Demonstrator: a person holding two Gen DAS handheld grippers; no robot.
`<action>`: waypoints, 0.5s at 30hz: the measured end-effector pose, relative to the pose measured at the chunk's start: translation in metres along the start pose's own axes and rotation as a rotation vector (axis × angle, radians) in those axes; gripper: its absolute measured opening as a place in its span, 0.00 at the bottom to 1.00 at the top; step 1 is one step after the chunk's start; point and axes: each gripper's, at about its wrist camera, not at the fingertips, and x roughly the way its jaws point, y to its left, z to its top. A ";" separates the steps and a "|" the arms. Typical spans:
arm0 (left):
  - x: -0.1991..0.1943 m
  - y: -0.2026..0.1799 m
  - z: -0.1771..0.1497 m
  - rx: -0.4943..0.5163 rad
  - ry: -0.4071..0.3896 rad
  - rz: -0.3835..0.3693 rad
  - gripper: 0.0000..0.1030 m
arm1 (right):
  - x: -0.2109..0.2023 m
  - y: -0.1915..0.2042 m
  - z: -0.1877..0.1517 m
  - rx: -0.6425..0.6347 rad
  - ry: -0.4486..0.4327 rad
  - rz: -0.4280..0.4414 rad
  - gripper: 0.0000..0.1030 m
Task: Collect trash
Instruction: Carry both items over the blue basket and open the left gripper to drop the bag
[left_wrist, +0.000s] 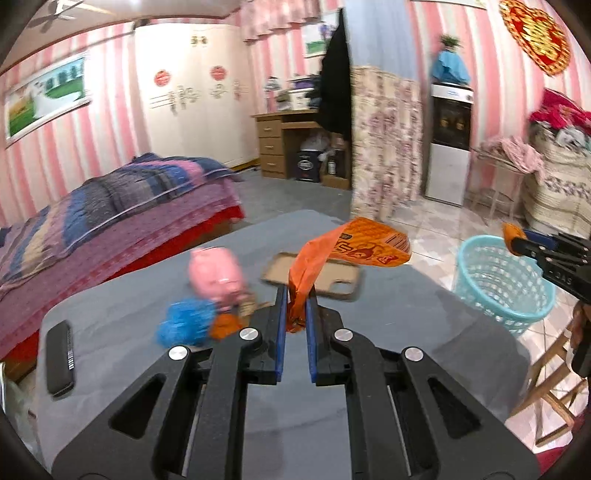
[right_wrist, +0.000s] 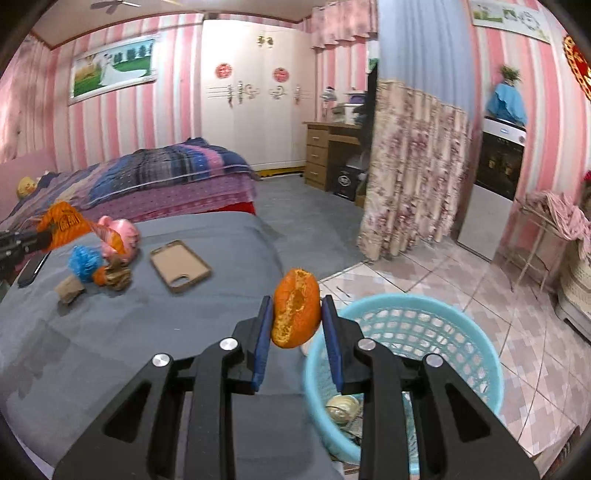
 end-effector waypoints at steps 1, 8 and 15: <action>0.003 -0.013 0.001 0.017 0.003 -0.013 0.08 | 0.000 -0.005 -0.002 0.003 0.001 -0.010 0.27; 0.023 -0.076 0.009 0.095 0.004 -0.084 0.08 | 0.000 -0.042 -0.008 0.040 0.000 -0.062 0.27; 0.046 -0.130 0.016 0.129 0.019 -0.164 0.08 | -0.003 -0.079 -0.019 0.102 0.008 -0.110 0.27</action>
